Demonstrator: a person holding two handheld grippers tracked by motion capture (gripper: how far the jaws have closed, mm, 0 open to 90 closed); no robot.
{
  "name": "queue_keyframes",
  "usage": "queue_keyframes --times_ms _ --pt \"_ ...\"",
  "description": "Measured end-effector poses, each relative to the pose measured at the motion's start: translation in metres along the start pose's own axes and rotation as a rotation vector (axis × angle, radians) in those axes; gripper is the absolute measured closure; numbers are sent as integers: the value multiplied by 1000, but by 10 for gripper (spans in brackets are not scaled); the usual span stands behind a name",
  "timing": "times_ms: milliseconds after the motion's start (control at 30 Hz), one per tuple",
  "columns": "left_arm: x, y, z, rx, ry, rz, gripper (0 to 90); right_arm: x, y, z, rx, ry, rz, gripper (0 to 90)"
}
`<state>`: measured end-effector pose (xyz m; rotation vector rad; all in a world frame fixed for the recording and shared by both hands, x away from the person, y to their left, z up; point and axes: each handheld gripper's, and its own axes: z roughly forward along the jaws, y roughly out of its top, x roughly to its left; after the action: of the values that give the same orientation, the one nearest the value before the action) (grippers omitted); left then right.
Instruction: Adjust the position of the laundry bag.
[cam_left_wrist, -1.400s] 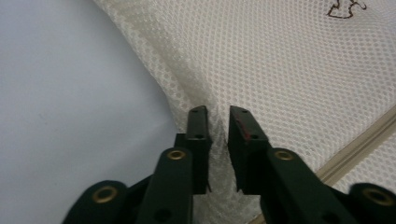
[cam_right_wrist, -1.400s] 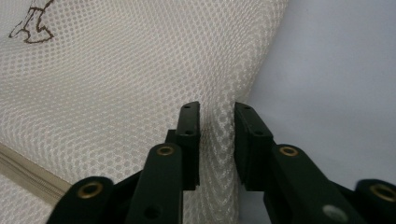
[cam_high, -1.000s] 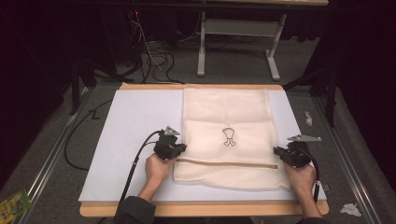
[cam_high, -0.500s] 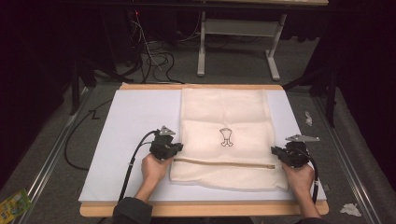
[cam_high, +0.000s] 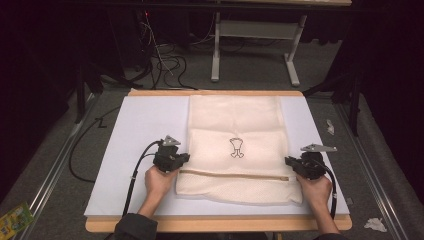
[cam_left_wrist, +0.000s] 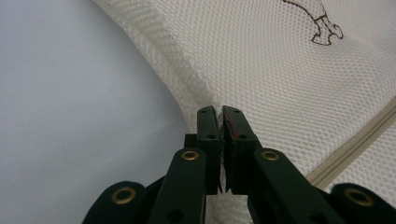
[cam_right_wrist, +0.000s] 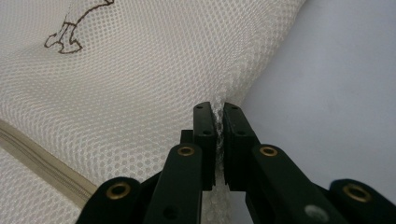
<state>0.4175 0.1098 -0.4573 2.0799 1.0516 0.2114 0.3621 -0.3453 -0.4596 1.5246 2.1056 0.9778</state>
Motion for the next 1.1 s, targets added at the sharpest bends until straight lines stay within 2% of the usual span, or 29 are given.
queue_keyframes --times_ms 433,633,733,933,1100 --pt "15 -12 -19 -30 7 -24 866 16 5 9 -9 24 -25 871" --pt "21 -15 -26 -41 21 -21 866 25 9 11 -11 34 -34 871" --pt "26 -21 -32 -56 29 -37 863 30 11 14 -20 46 -42 871" --pt "33 -29 -38 -48 52 -53 862 39 14 18 -28 74 -41 871" --pt "33 -30 -41 -46 62 -54 861 42 13 20 -36 82 -32 871"
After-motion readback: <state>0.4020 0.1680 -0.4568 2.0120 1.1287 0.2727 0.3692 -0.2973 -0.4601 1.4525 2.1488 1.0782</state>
